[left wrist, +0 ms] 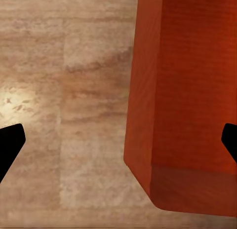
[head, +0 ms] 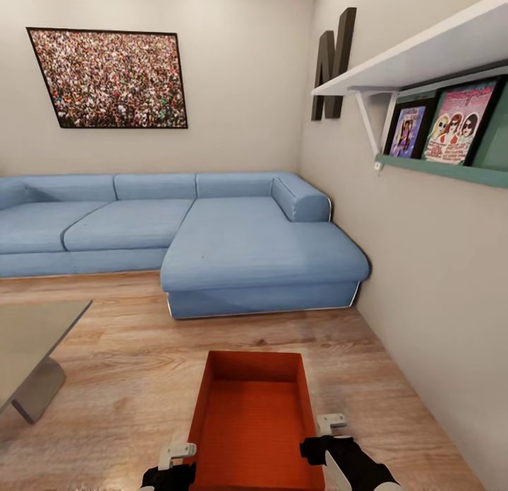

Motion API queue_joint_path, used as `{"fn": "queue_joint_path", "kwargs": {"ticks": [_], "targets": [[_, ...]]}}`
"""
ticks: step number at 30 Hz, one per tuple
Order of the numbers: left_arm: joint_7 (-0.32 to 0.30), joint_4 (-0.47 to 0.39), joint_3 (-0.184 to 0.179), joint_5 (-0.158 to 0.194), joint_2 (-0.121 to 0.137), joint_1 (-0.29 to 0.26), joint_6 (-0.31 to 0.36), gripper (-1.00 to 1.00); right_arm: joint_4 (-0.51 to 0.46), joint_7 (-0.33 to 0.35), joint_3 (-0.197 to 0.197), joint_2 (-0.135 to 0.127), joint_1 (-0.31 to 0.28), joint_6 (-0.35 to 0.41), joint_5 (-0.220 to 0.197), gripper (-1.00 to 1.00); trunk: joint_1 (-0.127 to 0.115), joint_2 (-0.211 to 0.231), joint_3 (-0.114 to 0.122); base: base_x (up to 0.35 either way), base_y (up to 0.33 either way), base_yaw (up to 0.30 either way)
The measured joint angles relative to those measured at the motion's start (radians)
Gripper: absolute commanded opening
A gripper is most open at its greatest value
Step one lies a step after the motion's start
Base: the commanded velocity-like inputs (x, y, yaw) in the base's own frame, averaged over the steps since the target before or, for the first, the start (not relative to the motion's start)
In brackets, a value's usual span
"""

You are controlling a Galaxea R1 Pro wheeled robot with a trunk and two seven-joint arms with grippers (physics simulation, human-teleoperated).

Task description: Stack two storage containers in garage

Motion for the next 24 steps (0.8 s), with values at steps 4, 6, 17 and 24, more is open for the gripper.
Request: {"fn": "queue_joint_path", "kwargs": {"ticks": [4,6,17,24], "targets": [[0.0,0.0,0.001,0.0,-0.001,0.0,-0.007,1.0,0.0,0.0,0.0,0.0,0.0,0.0,0.001,1.0,0.001,-0.001,-0.012,0.0,0.0,0.0],[0.0,0.0,0.001,0.0,-0.001,0.0,-0.008,1.0,0.0,0.0,0.0,0.0,0.0,0.0,0.001,1.0,0.001,-0.001,-0.012,0.0,0.0,0.0],[0.001,-0.001,-0.001,0.002,-0.001,-0.001,-0.012,1.0,0.0,0.0,0.004,0.001,0.0,0.002,0.004,1.0,0.001,-0.001,-0.012,0.0,0.0,0.0],[0.001,-0.002,-0.001,0.003,-0.002,-0.018,-0.012,1.0,0.0,0.0,0.004,0.002,0.0,0.001,0.005,1.0,0.002,-0.001,-0.015,0.0,0.0,0.0]]}}
